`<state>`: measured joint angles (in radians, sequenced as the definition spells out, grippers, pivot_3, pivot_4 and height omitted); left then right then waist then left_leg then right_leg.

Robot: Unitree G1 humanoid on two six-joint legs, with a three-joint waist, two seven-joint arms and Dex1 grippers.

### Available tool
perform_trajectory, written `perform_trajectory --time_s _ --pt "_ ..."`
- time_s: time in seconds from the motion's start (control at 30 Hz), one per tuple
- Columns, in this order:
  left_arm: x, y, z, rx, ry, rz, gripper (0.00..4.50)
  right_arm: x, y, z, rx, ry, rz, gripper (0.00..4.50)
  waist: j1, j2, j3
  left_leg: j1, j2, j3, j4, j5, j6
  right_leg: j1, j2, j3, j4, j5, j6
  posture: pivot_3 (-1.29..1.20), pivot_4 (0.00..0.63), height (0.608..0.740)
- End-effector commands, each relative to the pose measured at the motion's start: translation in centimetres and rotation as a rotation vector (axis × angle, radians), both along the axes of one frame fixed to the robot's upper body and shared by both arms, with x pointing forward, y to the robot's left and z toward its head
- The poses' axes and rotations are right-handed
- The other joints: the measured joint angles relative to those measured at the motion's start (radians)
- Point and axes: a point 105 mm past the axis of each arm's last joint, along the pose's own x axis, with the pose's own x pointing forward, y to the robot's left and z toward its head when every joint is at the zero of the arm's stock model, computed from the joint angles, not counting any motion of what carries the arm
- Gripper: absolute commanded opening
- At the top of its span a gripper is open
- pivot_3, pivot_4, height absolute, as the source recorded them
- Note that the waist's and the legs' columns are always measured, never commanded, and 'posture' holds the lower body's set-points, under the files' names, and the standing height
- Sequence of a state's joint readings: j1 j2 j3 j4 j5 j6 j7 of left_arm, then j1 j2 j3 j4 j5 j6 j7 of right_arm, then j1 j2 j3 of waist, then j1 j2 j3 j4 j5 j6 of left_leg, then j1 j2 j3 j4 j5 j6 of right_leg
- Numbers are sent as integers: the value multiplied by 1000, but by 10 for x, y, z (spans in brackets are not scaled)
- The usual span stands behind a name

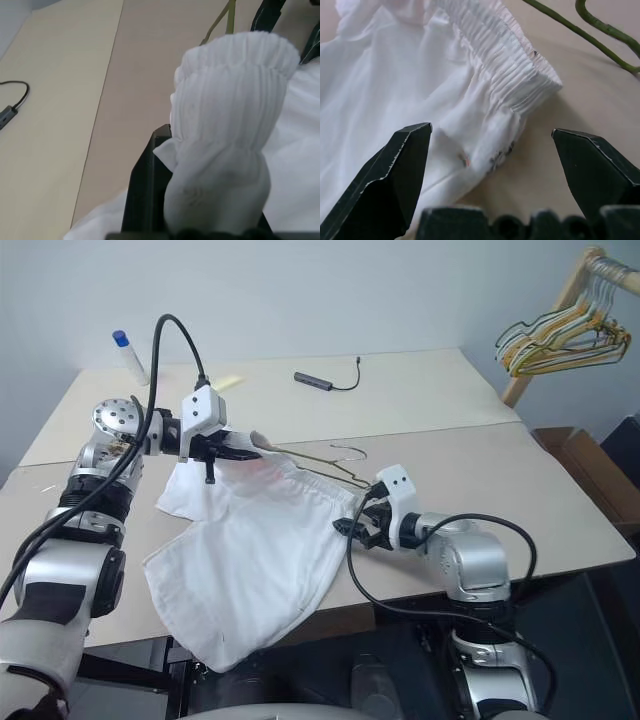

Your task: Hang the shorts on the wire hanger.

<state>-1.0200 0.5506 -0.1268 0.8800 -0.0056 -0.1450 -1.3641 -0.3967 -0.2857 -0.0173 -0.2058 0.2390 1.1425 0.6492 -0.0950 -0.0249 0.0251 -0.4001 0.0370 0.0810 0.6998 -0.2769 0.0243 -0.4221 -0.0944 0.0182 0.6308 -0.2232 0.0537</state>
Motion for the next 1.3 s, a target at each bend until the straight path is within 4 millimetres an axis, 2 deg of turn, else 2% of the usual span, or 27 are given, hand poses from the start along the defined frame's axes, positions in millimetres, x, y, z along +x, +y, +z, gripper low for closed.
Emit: perform_trajectory --time_s 0.03,0.13,0.2,0.23,0.33,0.4,0.5,0.7,0.87,0.97,1.1,1.2,1.3 --pt "0 -3 14 -12 -50 -9 548 1 -8 16 -20 -66 1 4481 2 0 0 -2 -1 0 1 0 0 -1 -1 -1 0 0 1 -64 0 740" --pt "0 -3 13 -14 -50 -8 548 -11 -32 31 -116 -161 69 4481 9 0 0 -5 -2 -2 4 -1 2 -1 -3 -2 -2 0 3 -63 0 740" --pt "2 -5 13 -20 -52 3 548 -17 -50 47 -213 -274 114 4481 11 0 0 -5 -2 -2 5 -2 4 0 -3 -2 -2 0 3 -68 0 740" --pt "2 -5 13 -24 -51 6 548 -19 -55 65 -262 -346 143 4481 12 0 0 -5 -2 -2 5 -2 4 0 -3 -2 -3 0 4 -74 0 740" --pt "3 -6 12 -31 -43 15 548 -15 -48 124 -357 -417 185 4481 -8 2 1 -3 -2 -1 5 -3 4 -1 -2 0 -4 0 3 -115 0 740" --pt "4 -7 12 -36 -38 17 548 -10 -35 150 -381 -443 195 4481 -17 5 1 3 -2 0 4 -3 4 1 -2 3 -1 0 3 -141 0 740" --pt "5 -7 13 -47 -26 24 548 -8 -20 169 -398 -463 203 4481 -30 4 -1 5 2 -1 0 -3 4 2 2 2 -2 -1 0 -159 0 740" --pt "5 -5 12 -55 -1 34 548 -6 -18 167 -423 -487 158 4481 -33 3 -1 -2 0 -1 3 -2 4 -1 -1 0 1 -1 0 -167 21 740" --pt "4 -1 13 -54 3 43 548 0 -22 133 -486 -473 179 4481 -33 3 -1 -4 -1 -2 4 -3 5 -1 -3 -1 -1 -1 2 -141 30 740" --pt "3 0 14 -53 6 42 548 13 -20 113 -475 -460 184 4481 -34 3 -1 -3 -1 -2 4 -3 5 -1 -2 -1 -3 -1 2 -120 29 740" --pt "1 4 16 -43 6 46 548 43 -16 84 -440 -476 160 4481 -37 3 -1 1 -1 -1 4 -3 5 1 -1 1 -2 -1 2 -92 25 740" --pt "0 7 17 -38 5 49 548 59 -9 73 -396 -501 170 4481 -34 3 -1 1 -1 -1 3 -3 4 1 -1 1 -2 -1 2 -79 21 740" --pt "-1 10 18 -33 1 58 548 69 7 64 -342 -510 206 4481 -34 3 -1 0 -1 -2 3 -2 4 1 -1 2 -1 -1 2 -62 15 740"
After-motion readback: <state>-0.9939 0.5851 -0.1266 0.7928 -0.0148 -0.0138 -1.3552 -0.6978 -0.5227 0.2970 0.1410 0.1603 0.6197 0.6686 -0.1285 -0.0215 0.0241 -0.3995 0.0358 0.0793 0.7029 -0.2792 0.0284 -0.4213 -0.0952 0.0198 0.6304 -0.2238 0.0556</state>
